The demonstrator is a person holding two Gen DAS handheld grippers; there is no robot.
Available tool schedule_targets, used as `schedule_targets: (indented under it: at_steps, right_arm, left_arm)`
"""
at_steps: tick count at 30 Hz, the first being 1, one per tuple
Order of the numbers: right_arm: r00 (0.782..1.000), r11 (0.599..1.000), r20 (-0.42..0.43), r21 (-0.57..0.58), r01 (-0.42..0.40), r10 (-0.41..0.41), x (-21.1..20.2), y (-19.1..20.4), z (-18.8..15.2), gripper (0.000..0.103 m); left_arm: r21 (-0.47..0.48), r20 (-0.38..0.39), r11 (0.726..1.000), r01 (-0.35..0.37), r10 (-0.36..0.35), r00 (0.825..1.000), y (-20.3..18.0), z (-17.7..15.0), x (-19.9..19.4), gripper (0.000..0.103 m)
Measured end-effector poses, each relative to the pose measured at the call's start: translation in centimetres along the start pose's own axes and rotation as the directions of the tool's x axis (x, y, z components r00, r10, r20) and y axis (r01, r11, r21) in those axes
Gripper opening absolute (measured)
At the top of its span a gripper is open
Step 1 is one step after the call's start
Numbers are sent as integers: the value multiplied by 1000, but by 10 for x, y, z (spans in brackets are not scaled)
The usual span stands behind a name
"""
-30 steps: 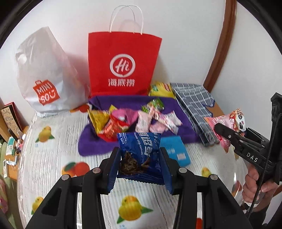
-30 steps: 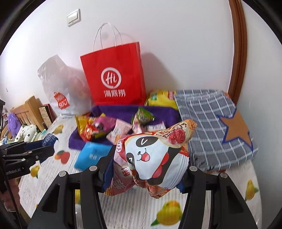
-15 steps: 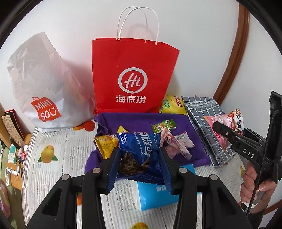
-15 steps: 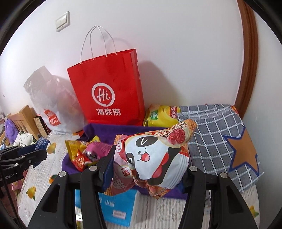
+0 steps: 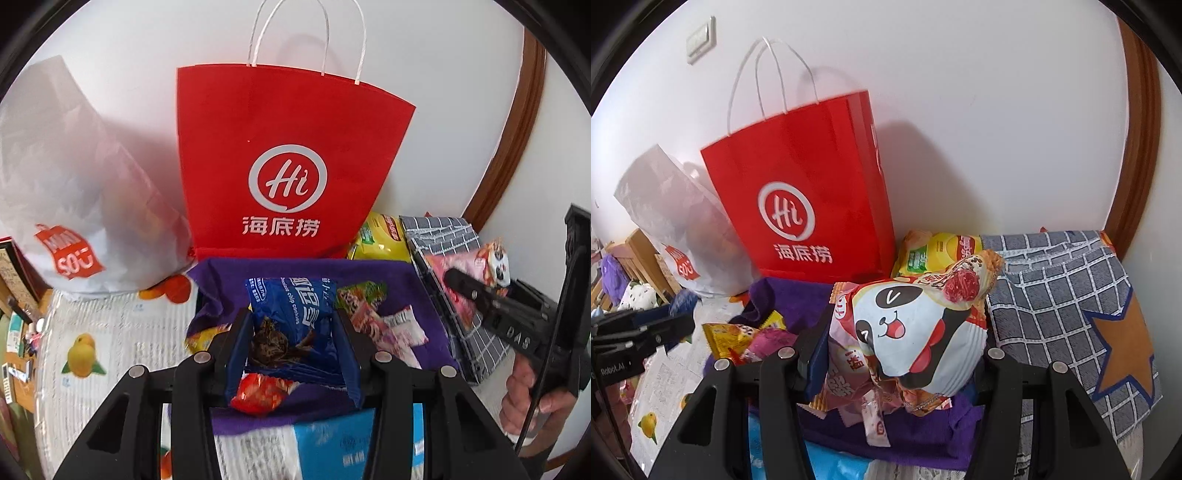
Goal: Organize snacks
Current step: 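Carry the panda-print bag and blue packet with both tools over the purple towel, then open both tools to drop the panda bag and blue packet onto the towel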
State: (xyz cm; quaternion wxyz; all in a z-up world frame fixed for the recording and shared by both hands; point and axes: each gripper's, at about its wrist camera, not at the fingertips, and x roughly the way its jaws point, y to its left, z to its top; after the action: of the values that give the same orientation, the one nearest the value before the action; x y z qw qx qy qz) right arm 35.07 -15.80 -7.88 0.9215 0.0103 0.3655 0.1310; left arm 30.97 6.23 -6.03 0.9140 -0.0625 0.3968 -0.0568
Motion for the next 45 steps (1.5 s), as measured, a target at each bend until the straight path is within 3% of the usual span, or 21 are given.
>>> schedule_targets:
  at_steps: [7,19,45]
  right_arm:
    - [999,1000,-47,-3,10,-10,24,-4,-6,56]
    - [989,1000,-146,-22,-12,9,63,-6,-23,56]
    - [976,998,-218,-58,-31,18,81,-1,-29,56]
  left_arm:
    - [-44,-33,998,48,-49,998,10,6,37,42]
    - [-22,-114,998,64,-66,991,9,-2,70,42]
    - [16,-182,998,60,-56,982,-9,-10,92,45]
